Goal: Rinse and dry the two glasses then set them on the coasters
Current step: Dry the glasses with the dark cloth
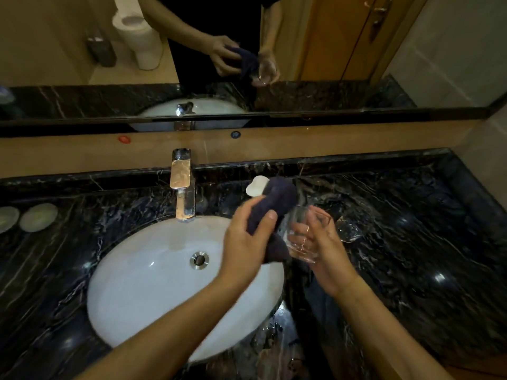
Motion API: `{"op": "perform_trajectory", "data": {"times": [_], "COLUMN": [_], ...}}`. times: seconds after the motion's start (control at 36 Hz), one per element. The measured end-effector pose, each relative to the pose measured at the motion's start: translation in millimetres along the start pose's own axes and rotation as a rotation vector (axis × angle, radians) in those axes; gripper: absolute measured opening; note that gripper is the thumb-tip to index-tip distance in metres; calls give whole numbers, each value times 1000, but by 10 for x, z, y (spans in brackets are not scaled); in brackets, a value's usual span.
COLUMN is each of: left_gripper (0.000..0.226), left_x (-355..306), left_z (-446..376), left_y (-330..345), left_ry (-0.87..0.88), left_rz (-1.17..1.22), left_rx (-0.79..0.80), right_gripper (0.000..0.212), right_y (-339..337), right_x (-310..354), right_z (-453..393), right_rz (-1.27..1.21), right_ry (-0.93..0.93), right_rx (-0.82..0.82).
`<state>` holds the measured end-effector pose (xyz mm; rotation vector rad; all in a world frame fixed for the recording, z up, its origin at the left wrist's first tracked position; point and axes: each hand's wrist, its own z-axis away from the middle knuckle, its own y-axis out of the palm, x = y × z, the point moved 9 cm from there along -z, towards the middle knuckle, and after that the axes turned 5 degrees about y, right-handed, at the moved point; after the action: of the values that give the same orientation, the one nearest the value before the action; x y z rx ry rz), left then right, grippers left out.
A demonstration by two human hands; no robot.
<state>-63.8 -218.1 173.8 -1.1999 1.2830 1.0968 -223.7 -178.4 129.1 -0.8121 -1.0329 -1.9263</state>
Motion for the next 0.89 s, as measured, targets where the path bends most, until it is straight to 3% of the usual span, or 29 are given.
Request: {"op": "perform_trajectory", "data": {"times": [0.08,0.22,0.28,0.33,0.42,0.5,0.58,0.72,0.78,0.81,0.89], "left_gripper": [43,41,32,23,30,40,25,15,15,27,43], "left_x": [67,-27,56,288,529,498,354,-3,-134,-162,-199], "left_z": [246,448,385,323,290,225,64,-20,-47,-40,46], "left_y": [272,372,315,260,340,395,275,66,65,110,227], "left_ry": [45,33,-118,-380,-664,-745,-562,-151,30,92,157], "left_rz": [-142,-129,1,209,482,598,450,19,-241,-329,-380], "left_rx": [65,-42,-127,-204,-115,-20,-96,-192,-158,-135,-132], "right_gripper": [67,45,42,54,68,82,90,71,69,72,89], "right_y": [122,207,222,259,336,342,293,275,352,373,374], "right_x": [27,218,210,211,176,140,199,284,215,169,180], "right_z": [48,160,180,207,187,147,101,93,90,68,24], "right_rz": [-81,175,245,258,197,107,151,424,343,245,-23], "right_ry": [-87,-270,-260,-258,-246,-192,-223,-314,-248,-209,-172], "right_rx": [-70,-200,-198,-152,7,45,-67,-187,-126,-102,-145]}}
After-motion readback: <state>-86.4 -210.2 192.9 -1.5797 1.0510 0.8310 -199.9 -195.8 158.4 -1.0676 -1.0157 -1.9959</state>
